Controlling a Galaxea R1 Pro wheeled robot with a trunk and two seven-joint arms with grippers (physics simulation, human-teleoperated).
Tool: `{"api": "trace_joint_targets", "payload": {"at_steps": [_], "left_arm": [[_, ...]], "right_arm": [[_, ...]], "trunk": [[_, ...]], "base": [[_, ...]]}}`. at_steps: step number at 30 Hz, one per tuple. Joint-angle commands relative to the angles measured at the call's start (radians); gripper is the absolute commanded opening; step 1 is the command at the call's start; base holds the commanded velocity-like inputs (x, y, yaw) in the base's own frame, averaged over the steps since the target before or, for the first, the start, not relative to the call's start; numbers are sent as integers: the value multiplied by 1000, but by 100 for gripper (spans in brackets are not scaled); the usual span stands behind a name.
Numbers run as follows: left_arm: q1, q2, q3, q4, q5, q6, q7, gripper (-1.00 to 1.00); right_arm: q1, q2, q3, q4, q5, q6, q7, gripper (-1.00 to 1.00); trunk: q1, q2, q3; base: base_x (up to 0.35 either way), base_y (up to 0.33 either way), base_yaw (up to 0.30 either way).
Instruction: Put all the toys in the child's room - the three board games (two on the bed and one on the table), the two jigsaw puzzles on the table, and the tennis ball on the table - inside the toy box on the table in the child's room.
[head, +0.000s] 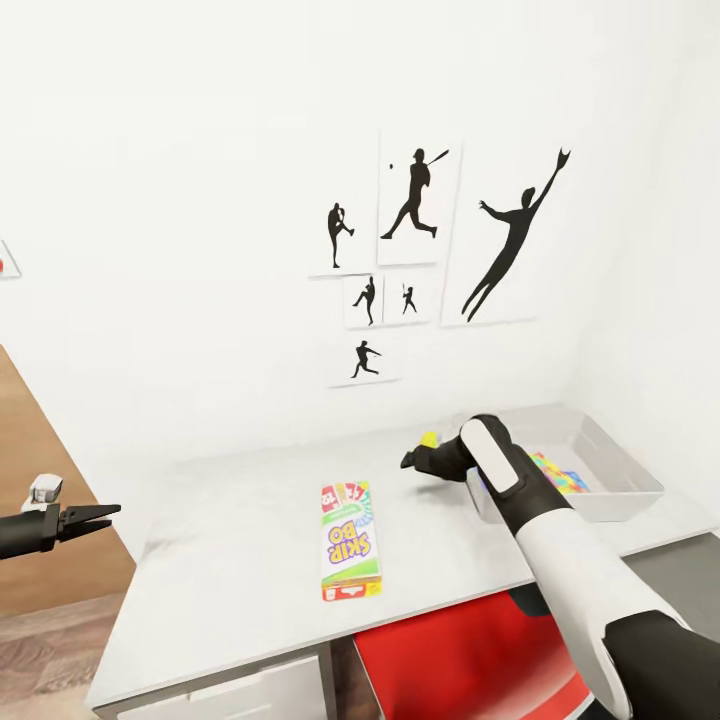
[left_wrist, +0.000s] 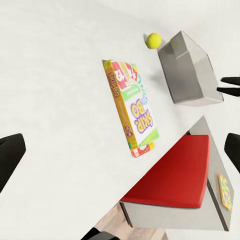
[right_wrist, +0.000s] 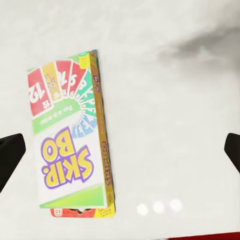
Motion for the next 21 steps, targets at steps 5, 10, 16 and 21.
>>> {"api": "trace_joint_targets", "payload": {"at_steps": [5, 10, 16, 21], "left_arm": [[-1, -1, 6, 0, -10, 10, -7, 100], [-1, -1, 6, 0, -10, 10, -7, 100], [-1, -1, 6, 0, -10, 1, -7, 100], [0, 1, 7, 0, -7, -6, -7, 100]], "right_arm": [[-1, 3, 1, 30, -9, 2, -7, 100], [-1, 5, -2, 45, -10, 2, -7, 100], [-1, 5, -3, 47, -12, 2, -4, 100], [-1, 5, -4, 50, -13, 2, -4, 100]], "trunk": [[1, -2, -4], [1, -2, -7], [1, -2, -12], [1, -2, -15]], "base": [[0, 4, 56], [0, 1, 199], [0, 0, 236], [0, 0, 129]]}}
